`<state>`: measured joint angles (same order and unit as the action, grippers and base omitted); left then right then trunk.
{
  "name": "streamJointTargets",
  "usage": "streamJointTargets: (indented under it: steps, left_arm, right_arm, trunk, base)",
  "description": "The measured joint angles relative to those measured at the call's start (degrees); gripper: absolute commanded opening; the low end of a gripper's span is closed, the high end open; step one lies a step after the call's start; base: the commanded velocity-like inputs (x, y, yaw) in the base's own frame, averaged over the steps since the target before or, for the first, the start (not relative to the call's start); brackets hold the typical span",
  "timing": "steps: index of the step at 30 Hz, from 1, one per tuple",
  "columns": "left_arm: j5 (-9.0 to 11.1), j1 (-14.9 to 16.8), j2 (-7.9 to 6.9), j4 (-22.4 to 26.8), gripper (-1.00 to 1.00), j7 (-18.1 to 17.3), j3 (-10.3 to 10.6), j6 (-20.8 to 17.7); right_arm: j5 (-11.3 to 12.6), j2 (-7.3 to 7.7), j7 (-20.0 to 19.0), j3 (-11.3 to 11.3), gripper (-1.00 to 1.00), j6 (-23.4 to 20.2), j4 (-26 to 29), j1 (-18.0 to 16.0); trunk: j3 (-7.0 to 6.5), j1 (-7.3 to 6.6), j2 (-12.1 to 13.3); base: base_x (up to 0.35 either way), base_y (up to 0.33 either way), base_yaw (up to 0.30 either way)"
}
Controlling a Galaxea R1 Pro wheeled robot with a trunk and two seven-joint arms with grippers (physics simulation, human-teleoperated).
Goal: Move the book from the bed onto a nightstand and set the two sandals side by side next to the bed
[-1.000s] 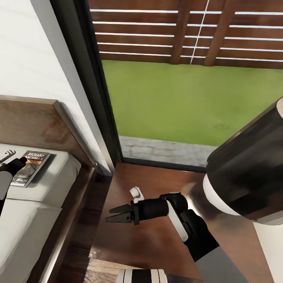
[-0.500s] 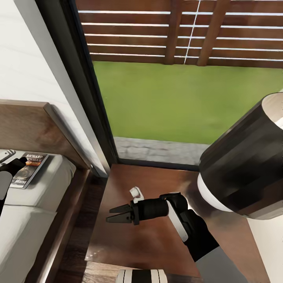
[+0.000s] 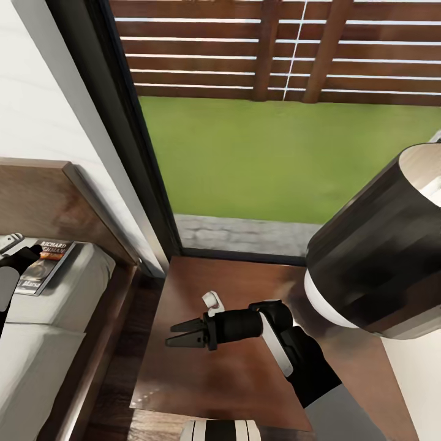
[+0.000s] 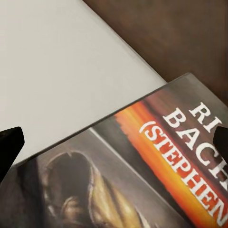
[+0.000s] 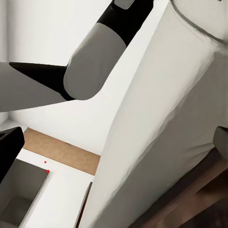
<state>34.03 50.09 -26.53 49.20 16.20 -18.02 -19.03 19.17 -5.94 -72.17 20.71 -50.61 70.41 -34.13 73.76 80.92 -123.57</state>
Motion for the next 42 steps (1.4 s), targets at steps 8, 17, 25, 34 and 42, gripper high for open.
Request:
streamJointTargets:
  steps: [8,17,25,34,42]
  left_arm:
    - [0.0,0.0,0.0,0.0,1.0,0.0,0.0,0.0]
    - [-0.9,0.1,-0.03,-0.4,1.0,0.0,0.0,-0.1]
    - [-0.7,0.0,-0.02,-0.4,1.0,0.0,0.0,-0.1]
    - [-0.7,0.0,-0.02,-0.4,1.0,0.0,0.0,-0.1]
    - [-0.7,0.0,-0.03,-0.4,1.0,0.0,0.0,0.0]
  right_arm:
    - [0.0,0.01,0.0,0.0,1.0,0.0,0.0,0.0]
    - [0.0,0.0,0.0,0.0,1.0,0.0,0.0,0.0]
    - [0.0,-0.04,0.0,0.0,1.0,0.0,0.0,0.0]
    - [0.0,-0.04,0.0,0.0,1.0,0.0,0.0,0.0]
    - [0.0,-0.04,0.0,0.0,1.0,0.0,0.0,0.0]
  trunk:
    - [0.0,0.0,0.0]
    - [-0.14,-0.01,0.0]
    - [-0.15,-0.01,0.0]
    - [-0.16,-0.01,0.0]
    - [-0.16,-0.01,0.0]
  base:
    - [0.0,0.0,-0.001]
    - [0.0,0.0,-0.08]
    - [0.0,0.0,-0.006]
    - [0.0,0.0,0.0]
    - [0.0,0.0,0.0]
